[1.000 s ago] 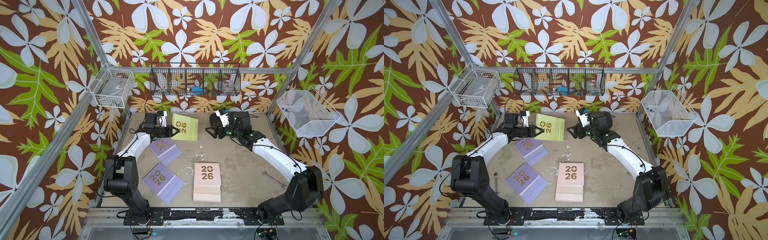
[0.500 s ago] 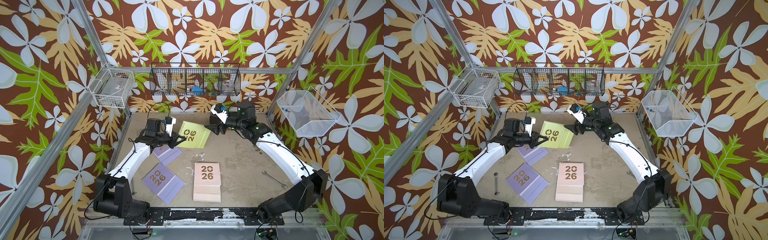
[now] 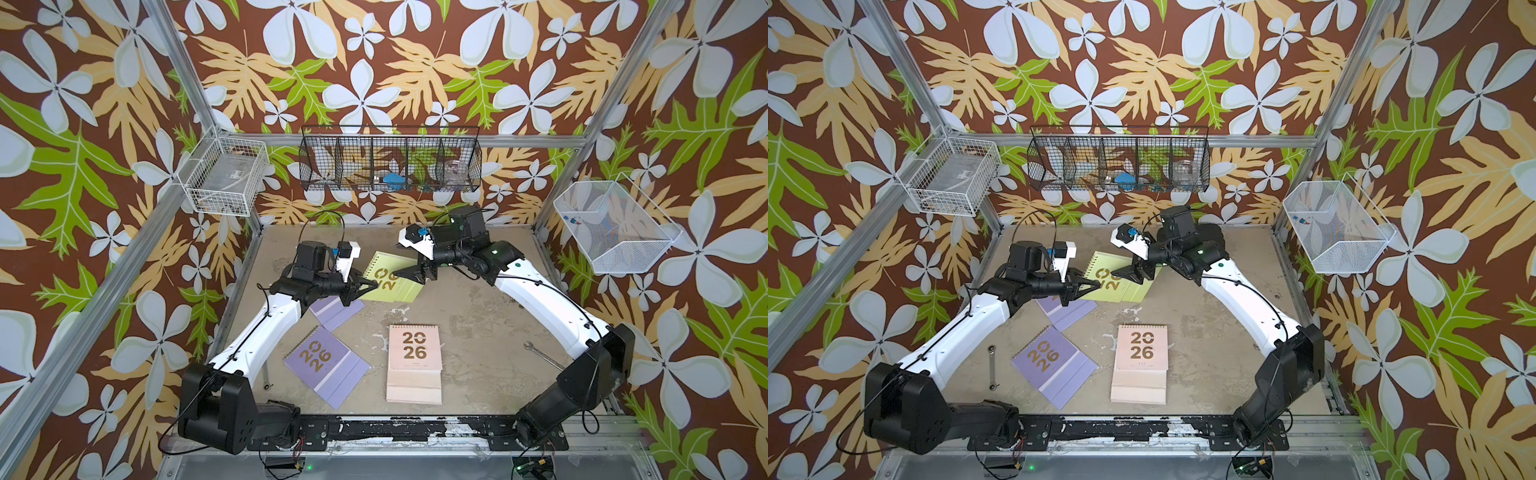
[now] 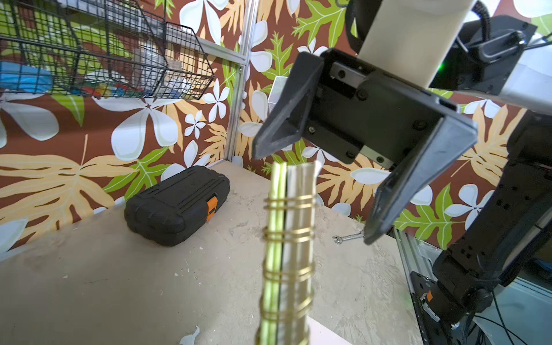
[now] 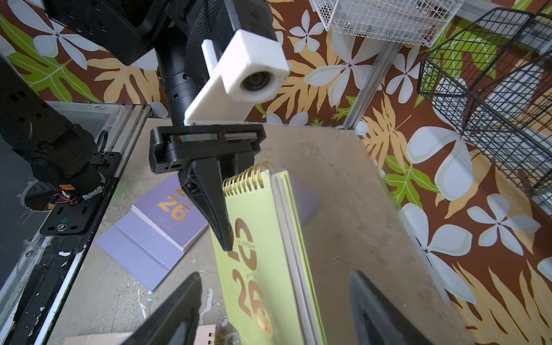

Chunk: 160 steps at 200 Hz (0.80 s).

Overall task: Stack the calendars
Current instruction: Place the calendar at the calendar.

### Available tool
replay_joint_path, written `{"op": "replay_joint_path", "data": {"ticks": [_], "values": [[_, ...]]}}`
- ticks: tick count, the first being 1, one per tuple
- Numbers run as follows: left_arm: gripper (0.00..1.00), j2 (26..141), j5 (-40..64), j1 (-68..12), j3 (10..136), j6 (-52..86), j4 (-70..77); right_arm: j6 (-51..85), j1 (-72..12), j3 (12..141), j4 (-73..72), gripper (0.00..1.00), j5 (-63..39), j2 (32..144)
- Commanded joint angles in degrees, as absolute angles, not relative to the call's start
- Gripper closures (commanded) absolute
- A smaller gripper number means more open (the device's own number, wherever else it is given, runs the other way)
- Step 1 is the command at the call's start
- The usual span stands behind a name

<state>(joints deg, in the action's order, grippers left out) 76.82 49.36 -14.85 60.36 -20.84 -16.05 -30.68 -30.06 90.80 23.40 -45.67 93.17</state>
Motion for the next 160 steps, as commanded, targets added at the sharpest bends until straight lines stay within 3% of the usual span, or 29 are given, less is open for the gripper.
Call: {"op": "replay_joint_path", "data": {"ticks": [1, 29, 104, 160], "values": [[1.00, 76.08, 48.99, -15.74, 60.30, -23.76, -15.22, -30.95, -30.23, 91.25, 24.12, 0.25, -47.70, 93.64], [1.00, 75.70, 48.43, -16.21, 60.29, -24.71, -15.21, -30.98, -30.58, 91.80, 24.59, 0.33, -48.60, 94.48], [1.00, 75.60, 48.34, -16.30, 60.62, -24.84, -15.21, -31.04, -31.29, 91.39, 26.56, 0.69, -49.70, 94.84], [0.59, 75.71, 47.99, -16.29, 60.82, -24.38, -15.10, -31.24, -31.29, 90.97, 27.40, 0.91, -49.40, 94.18]]}}
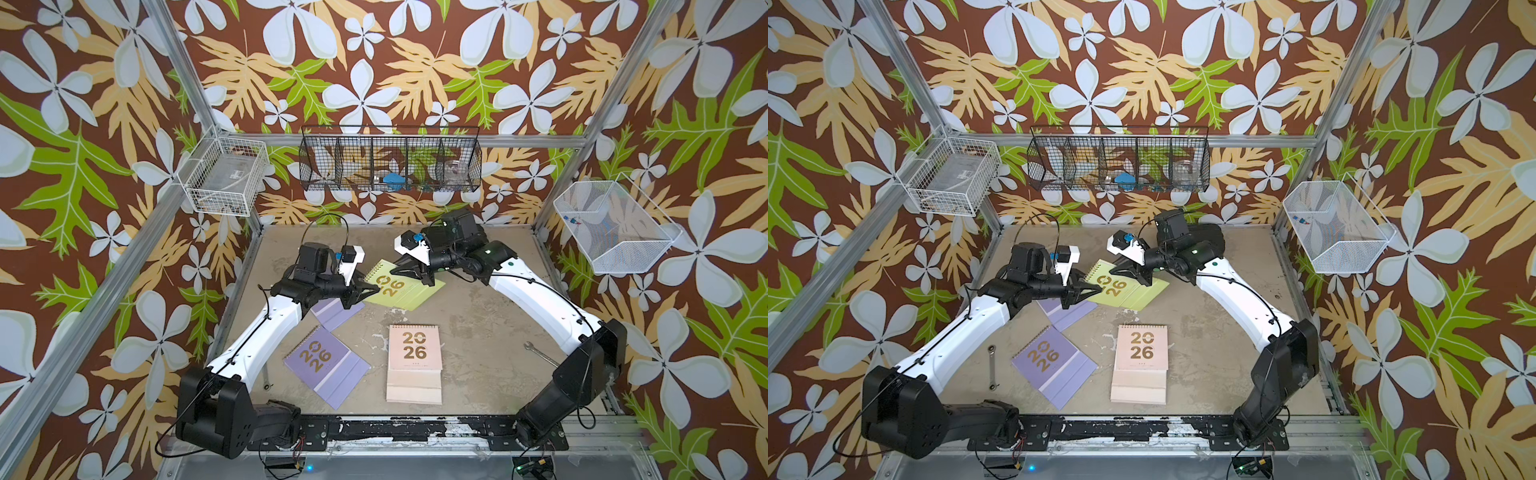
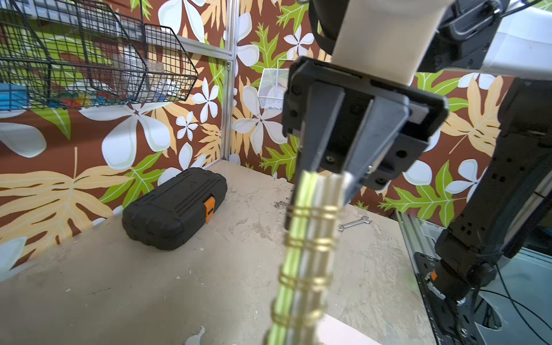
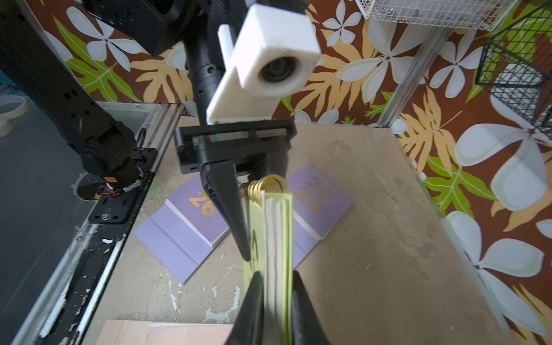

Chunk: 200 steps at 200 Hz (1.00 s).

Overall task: Stack the calendars
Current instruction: Place the calendar at the calendar.

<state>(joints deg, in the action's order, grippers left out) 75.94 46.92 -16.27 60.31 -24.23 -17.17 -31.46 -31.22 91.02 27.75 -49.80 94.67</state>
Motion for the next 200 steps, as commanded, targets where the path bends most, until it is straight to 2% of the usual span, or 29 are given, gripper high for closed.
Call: {"op": "replay_joint_path", "data": {"ticks": [1, 32, 61, 114, 155, 200], "values": [[0.58, 75.73, 47.99, -16.32, 60.82, -24.36, -15.06, -31.22, -31.29, 90.97, 27.41, 0.92, -49.35, 94.15], [0.43, 75.35, 47.64, -16.29, 60.74, -24.08, -14.65, -30.40, -31.28, 89.99, 26.72, 0.96, -47.99, 93.48], [0.37, 74.39, 46.45, -16.35, 59.96, -22.41, -12.68, -24.77, -30.30, 87.05, 22.10, 0.96, -45.30, 91.93], [0.36, 73.22, 43.47, -16.18, 58.54, -12.87, -2.77, -8.18, -24.68, 78.10, 10.23, 0.97, -39.90, 85.71], [0.36, 73.12, 41.83, -16.25, 56.75, 0.07, 7.08, 8.88, -19.71, 70.00, 3.23, 0.96, -36.50, 80.40], [0.36, 70.93, 38.67, -16.20, 51.88, 11.68, 12.92, 25.42, -18.85, 59.24, -3.72, 0.95, -34.02, 70.96]]}}
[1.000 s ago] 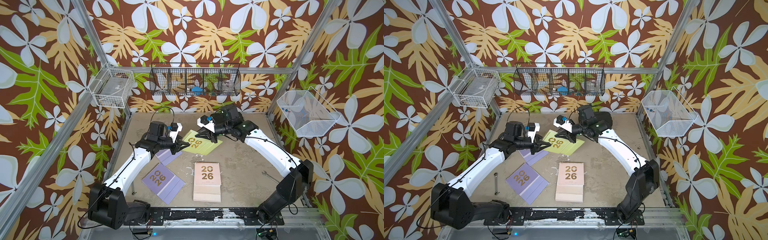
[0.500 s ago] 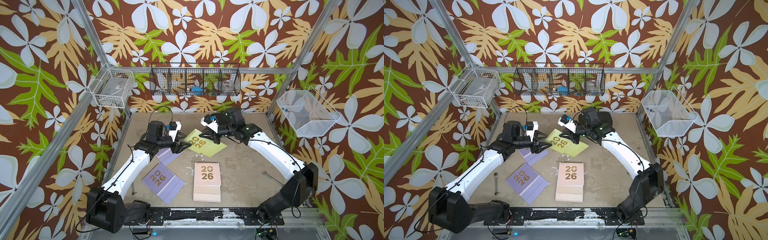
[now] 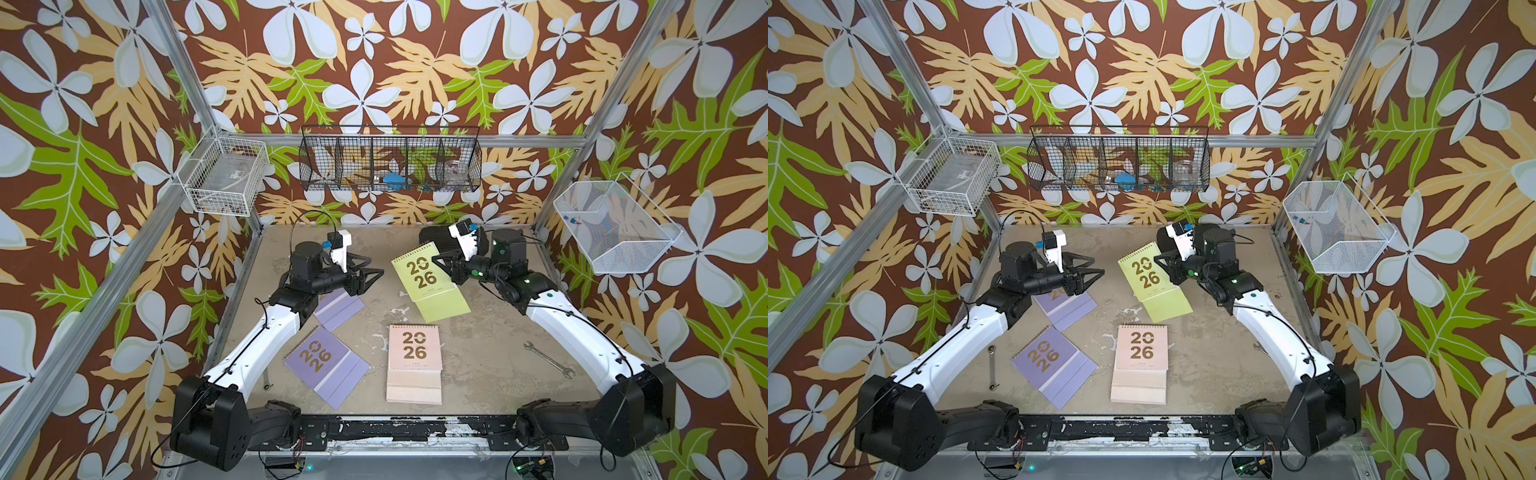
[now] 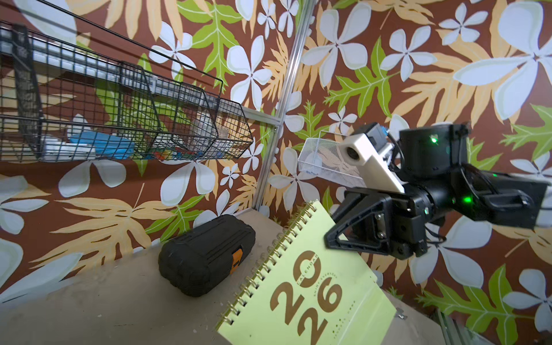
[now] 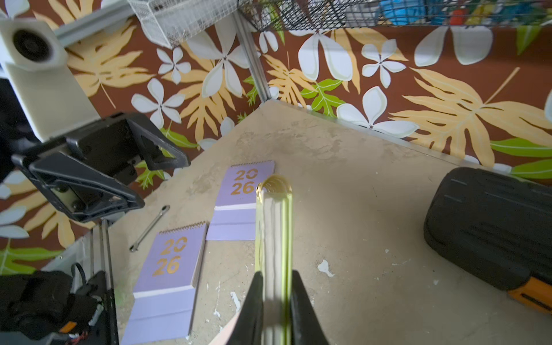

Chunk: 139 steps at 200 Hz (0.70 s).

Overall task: Stack the calendars
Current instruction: Place the calendar at the calendar.

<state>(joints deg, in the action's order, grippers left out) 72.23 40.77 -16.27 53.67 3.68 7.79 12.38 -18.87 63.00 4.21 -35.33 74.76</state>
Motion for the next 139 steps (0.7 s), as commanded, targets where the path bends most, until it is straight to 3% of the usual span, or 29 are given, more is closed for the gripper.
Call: {"op": "replay_joint_path", "data": {"ticks": [1, 72, 109, 139], "values": [[0.36, 70.84, 38.58, -16.18, 51.74, 11.81, 12.87, 25.76, -18.88, 59.02, -3.84, 0.95, -34.06, 70.72], [0.35, 64.38, 23.54, -16.33, 46.51, 26.07, 6.22, 43.57, -18.86, 38.06, -11.02, 0.94, -29.38, 53.03], [0.33, 63.66, 24.29, -16.84, 43.92, 35.46, 3.92, 53.57, -18.81, 28.63, -15.39, 0.93, -30.78, 44.87], [0.30, 57.02, 18.52, -20.45, 39.30, 38.63, 3.35, 54.41, -18.81, 26.26, -11.35, 0.91, -31.97, 39.68]]}}
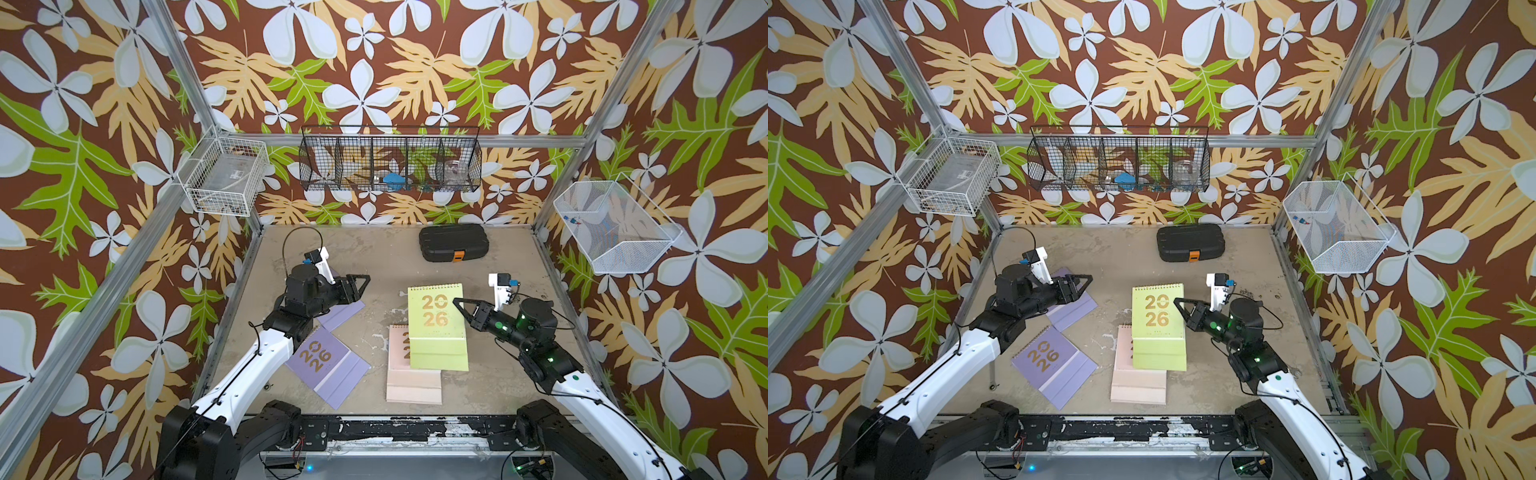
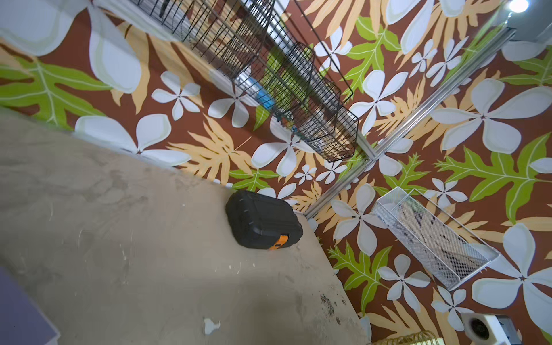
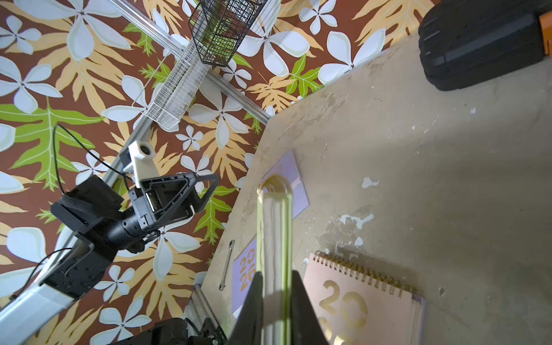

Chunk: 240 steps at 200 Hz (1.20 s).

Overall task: Stack the calendars
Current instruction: Place the calendar at the calendar.

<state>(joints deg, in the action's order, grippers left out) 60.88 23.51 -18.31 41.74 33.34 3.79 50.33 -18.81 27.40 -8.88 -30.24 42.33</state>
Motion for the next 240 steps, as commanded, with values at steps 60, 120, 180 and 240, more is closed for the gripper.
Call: {"op": "replay_joint_path", "data": {"ticks": [60, 120, 180, 240], "values": [[0.29, 52.71, 13.59, -27.77, 29.92, 50.53, 4.15, 60.94, -19.59, 18.61, -12.69, 0.91, -34.90, 33.79], [0.29, 55.75, 13.53, -30.97, 23.42, 58.91, 11.97, 66.36, -28.50, 13.01, -20.80, 0.93, -25.31, 35.47], [0.29, 59.05, 15.51, -31.99, 20.37, 61.98, 17.46, 71.13, -31.20, 8.44, -31.29, 0.93, -20.39, 40.58], [0.29, 61.00, 18.96, -32.06, 16.59, 65.74, 24.53, 70.84, -31.53, 8.72, -36.09, 0.92, -21.61, 47.52]]}}
